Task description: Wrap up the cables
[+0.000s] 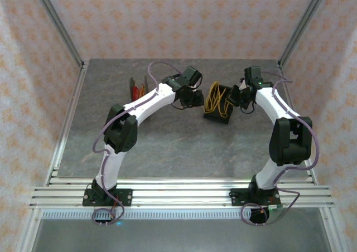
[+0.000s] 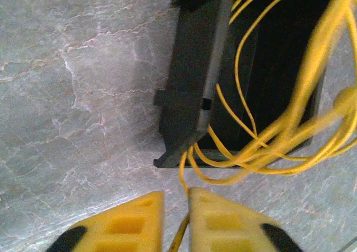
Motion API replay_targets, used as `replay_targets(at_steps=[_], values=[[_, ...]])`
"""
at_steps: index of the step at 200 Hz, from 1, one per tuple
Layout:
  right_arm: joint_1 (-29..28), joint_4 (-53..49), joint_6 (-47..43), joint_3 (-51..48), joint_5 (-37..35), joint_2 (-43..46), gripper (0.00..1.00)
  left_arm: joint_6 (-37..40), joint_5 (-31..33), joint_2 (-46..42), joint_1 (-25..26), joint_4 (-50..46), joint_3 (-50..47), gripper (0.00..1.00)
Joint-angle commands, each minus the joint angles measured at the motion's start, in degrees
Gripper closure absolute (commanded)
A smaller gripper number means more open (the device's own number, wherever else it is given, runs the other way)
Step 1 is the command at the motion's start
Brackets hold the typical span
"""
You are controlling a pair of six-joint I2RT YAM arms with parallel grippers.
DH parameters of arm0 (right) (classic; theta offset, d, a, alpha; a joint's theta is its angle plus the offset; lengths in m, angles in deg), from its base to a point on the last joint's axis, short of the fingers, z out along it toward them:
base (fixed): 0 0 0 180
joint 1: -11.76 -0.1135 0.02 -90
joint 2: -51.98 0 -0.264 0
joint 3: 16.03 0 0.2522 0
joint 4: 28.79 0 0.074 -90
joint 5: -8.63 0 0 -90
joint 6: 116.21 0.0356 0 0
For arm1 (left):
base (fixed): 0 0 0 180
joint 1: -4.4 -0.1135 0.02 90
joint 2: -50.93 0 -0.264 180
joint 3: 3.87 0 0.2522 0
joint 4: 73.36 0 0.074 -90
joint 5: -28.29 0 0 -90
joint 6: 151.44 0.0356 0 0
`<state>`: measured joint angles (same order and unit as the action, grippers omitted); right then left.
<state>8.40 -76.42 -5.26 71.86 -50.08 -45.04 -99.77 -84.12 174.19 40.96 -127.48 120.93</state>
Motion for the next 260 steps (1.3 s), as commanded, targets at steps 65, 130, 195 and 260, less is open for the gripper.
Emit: replay_targets(at_steps=[65, 130, 195, 260], values=[[1.64, -13.19, 0.16, 11.39, -9.85, 20.78, 1.0, 3.57, 8.56, -13.11, -3.15, -8.44, 10.16, 1.0], [9.76, -14.85, 4.49, 18.25, 1.34, 32.52, 1.0, 10.28, 10.22, -26.28, -17.59, -15.31, 13.28, 1.0], [12.19, -23.42, 4.71, 25.53, -10.71, 36.84, 1.0, 14.63, 7.22, -32.38, -36.87, -18.1, 15.56, 1.0], [12.22, -31.8, 4.8, 28.0, -36.82, 41.16, 1.0, 14.32, 0.13, -32.08, -57.21, -18.51, 15.93, 1.0]])
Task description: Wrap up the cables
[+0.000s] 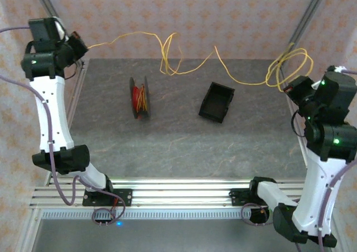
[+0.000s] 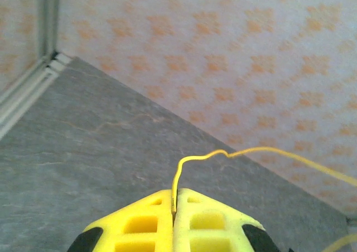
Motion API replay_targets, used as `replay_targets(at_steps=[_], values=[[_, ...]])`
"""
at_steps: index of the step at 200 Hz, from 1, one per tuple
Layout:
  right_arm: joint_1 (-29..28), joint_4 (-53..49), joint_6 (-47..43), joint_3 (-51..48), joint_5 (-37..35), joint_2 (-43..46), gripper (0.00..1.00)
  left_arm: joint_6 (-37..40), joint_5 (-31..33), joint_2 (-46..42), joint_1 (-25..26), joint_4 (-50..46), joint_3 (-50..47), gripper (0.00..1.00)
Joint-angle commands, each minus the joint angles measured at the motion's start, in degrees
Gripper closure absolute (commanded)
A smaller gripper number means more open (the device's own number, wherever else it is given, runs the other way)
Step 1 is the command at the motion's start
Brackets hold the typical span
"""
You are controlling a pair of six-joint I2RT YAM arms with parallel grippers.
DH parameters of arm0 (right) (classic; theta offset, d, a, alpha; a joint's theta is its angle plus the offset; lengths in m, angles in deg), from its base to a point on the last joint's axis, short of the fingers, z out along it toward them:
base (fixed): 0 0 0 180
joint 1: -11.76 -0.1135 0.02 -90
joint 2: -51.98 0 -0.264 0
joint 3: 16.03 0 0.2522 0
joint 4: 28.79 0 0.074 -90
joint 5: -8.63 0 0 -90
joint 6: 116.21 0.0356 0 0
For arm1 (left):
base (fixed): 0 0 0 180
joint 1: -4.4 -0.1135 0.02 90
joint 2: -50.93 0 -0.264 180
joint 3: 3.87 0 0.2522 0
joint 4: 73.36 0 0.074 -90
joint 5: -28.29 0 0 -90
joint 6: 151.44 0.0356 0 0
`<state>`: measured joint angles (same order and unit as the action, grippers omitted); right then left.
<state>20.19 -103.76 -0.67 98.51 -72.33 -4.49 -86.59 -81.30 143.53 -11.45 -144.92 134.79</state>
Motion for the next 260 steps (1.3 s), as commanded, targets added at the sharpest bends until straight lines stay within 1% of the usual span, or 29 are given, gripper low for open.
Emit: replay_targets(at_steps=[1, 37, 60, 85, 114, 141, 155, 175, 182, 187, 195, 201, 212, 224, 235, 260], values=[[0.44, -4.54, 0.21, 1.36, -14.79, 0.68, 1.0, 1.1, -2.75, -1.35, -4.93, -1.03, 2.09, 1.0], [0.4, -6.82, -2.02, 4.49, -22.47, 0.17, 1.0, 1.33, -6.18, 1.4, -13.51, -2.04, 4.92, 1.0], [0.4, -8.46, -5.35, 8.02, -27.64, -1.12, 1.0, 2.07, -7.32, 3.85, -17.06, -3.94, 9.05, 1.0], [0.41, -8.64, -7.58, 9.71, -31.17, -1.99, 1.0, 2.41, -7.26, 4.47, -17.71, -3.55, 9.06, 1.0], [0.42, -10.13, -10.92, 14.29, -35.65, -4.29, 1.0, 3.98, -6.79, 5.93, -17.89, -4.32, 10.56, 1.0], [0.43, -10.61, -14.65, 18.47, -41.01, -5.59, 1.0, 3.3, -7.27, 6.74, -20.3, -3.45, 10.96, 1.0], [0.45, -11.12, -15.41, 20.11, -42.06, -6.32, 1.0, 2.67, -7.0, 7.6, -21.1, -2.86, 11.6, 1.0], [0.45, -10.65, -15.42, 19.72, -42.67, -6.76, 1.0, 2.12, -6.0, 9.22, -21.36, -2.74, 12.85, 1.0], [0.45, -10.38, -15.15, 19.2, -41.69, -6.98, 1.0, 1.19, -6.92, 9.42, -21.35, -2.05, 12.59, 1.0], [0.39, -10.28, -14.81, 18.56, -40.28, -7.19, 1.0, 0.03, -8.79, 9.3, -21.17, -0.9, 11.88, 1.0], [0.44, -10.09, -13.83, 17.22, -35.78, -7.7, 1.0, -1.94, -12.18, 8.95, -19.62, 1.47, 10.49, 1.0], [0.43, -9.71, -13.03, 15.69, -31.87, -8.13, 1.0, -2.35, -12.77, 8.88, -17.19, 2.06, 10.55, 1.0], [0.43, -8.79, -11.05, 11.33, -24.7, -9.05, 1.0, -1.78, -11.72, 8.75, -10.81, 2.19, 11.14, 1.0], [0.43, -6.47, -9.67, 4.73, -18.81, -9.53, 1.0, -2.53, -11.28, 8.82, -3.63, 2.91, 11.26, 1.0], [0.45, -4.21, -8.76, -2.09, -16.71, -9.89, 1.0, -3.67, -11.15, 9.01, 2.42, 3.98, 11.04, 1.0], [0.5, 1.46, -7.98, -15.38, -15.15, -11.12, 1.0, -4.39, -7.37, 9.48, 14.91, 5.22, 10.91, 1.0]])
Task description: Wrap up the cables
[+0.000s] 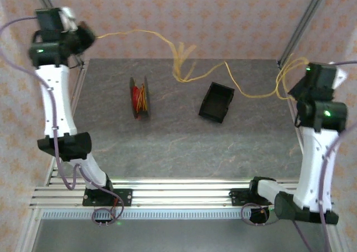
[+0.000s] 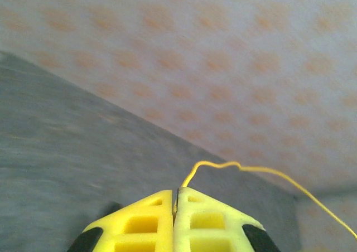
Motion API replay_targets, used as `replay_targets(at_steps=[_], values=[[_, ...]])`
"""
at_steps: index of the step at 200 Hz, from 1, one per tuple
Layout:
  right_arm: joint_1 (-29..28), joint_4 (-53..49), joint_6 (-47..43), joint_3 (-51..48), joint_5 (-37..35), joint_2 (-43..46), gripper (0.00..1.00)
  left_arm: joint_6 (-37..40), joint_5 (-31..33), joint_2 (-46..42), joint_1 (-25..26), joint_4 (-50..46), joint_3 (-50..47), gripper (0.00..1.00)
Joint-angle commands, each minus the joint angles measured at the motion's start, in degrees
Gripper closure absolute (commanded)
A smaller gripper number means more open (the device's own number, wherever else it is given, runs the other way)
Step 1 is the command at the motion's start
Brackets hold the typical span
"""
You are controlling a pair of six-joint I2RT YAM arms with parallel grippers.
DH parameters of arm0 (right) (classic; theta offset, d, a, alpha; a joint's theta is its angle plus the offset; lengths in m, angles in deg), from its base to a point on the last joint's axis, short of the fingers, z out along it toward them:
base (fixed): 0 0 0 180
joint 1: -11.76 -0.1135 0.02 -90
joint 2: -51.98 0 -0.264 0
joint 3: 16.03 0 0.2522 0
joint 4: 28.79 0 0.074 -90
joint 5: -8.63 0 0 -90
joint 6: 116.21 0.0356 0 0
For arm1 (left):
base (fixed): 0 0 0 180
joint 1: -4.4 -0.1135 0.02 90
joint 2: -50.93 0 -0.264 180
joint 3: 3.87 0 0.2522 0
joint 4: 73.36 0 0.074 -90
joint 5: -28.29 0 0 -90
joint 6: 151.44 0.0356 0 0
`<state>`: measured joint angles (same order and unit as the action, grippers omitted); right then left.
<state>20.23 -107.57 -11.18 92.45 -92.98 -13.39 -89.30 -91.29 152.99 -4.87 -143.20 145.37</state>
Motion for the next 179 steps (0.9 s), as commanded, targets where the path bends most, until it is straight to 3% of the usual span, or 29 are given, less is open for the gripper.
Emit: replay_targets(at_steps=[1, 34, 67, 97, 109, 144, 179], values=[[0.48, 5.47, 2.58, -9.83, 5.62, -2.22, 1.0, -1.72, 2.87, 0.04, 8.54, 3.55, 0.32, 1.0], [0.82, 12.41, 3.64, -20.53, 10.29, -7.99, 1.0, -1.15, 7.75, 2.24, 20.76, 6.06, -1.47, 1.0], [1.43, 15.29, 3.11, -23.09, 13.13, -13.31, 1.0, -0.88, 9.92, 5.53, 26.24, 6.77, -0.9, 1.0], [1.65, 13.44, 1.85, -22.02, 14.96, -13.82, 0.4, -1.06, 9.76, 6.49, 26.94, 6.37, 0.22, 1.0], [1.68, 12.5, 1.8, -21.53, 15.04, -12.1, 0.27, -1.14, 9.74, 6.33, 27.01, 6.23, 0.27, 1.0], [1.64, 10.22, 1.42, -18.19, 19.93, -7.49, 0.14, -1.54, 9.1, 6.3, 27.12, 6.07, 0.28, 1.0], [1.59, 15.26, 1.03, -18.72, 45.15, -6.17, 0.16, -2.11, 8.58, 6.39, 27.43, 6.31, 0.22, 1.0]])
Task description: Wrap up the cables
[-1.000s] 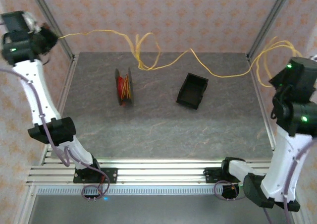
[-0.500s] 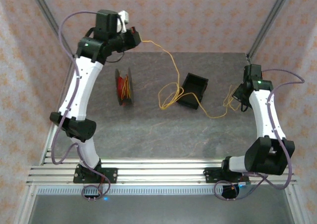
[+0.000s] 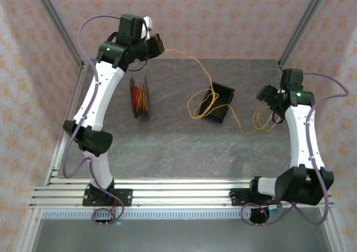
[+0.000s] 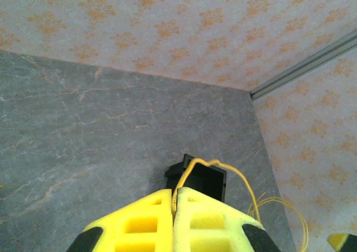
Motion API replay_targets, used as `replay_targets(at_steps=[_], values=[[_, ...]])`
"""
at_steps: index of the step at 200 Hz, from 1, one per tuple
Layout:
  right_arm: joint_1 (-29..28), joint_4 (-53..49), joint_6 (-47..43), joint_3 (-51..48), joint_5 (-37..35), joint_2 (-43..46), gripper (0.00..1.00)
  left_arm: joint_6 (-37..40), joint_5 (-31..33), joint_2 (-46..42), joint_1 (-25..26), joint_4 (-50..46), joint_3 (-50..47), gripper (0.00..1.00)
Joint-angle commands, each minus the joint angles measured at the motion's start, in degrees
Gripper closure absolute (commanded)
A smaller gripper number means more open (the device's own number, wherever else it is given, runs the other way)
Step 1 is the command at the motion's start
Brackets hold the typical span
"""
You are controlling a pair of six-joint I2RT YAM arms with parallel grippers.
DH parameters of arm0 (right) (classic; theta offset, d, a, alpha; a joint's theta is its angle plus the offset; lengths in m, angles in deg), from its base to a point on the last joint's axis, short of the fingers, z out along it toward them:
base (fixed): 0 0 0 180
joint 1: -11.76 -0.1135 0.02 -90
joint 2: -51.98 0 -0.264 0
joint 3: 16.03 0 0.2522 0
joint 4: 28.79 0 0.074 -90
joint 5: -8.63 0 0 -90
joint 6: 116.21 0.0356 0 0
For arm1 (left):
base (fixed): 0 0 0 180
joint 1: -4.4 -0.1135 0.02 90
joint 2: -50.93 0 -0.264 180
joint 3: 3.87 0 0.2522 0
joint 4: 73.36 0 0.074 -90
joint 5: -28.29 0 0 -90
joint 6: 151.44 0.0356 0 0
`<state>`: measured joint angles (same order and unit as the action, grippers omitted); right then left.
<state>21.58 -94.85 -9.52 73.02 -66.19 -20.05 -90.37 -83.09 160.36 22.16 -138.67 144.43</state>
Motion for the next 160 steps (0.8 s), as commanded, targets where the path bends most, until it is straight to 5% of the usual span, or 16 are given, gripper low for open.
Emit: replay_targets(at_steps=[1, 20, 119, 160], values=[[0.22, 2.68, -0.66, 0.64, 19.08, 0.45, 0.16, -1.04, 0.38, -1.01, 0.41, 1.79, 1.2, 1.0], [-2.19, 4.56, -3.2, -1.04, 25.87, -0.39, 0.21, -1.15, 0.38, -0.82, 0.58, 1.89, 1.17, 1.0], [-15.46, 3.76, -14.03, -0.84, 9.17, -17.32, 0.37, -0.92, 0.68, -0.44, 0.54, 1.16, 1.09, 1.0], [-18.82, 1.65, -14.8, 1.43, 2.98, -22.55, 0.62, -0.74, 1.26, -0.45, 0.46, 0.42, 2.39, 1.0]])
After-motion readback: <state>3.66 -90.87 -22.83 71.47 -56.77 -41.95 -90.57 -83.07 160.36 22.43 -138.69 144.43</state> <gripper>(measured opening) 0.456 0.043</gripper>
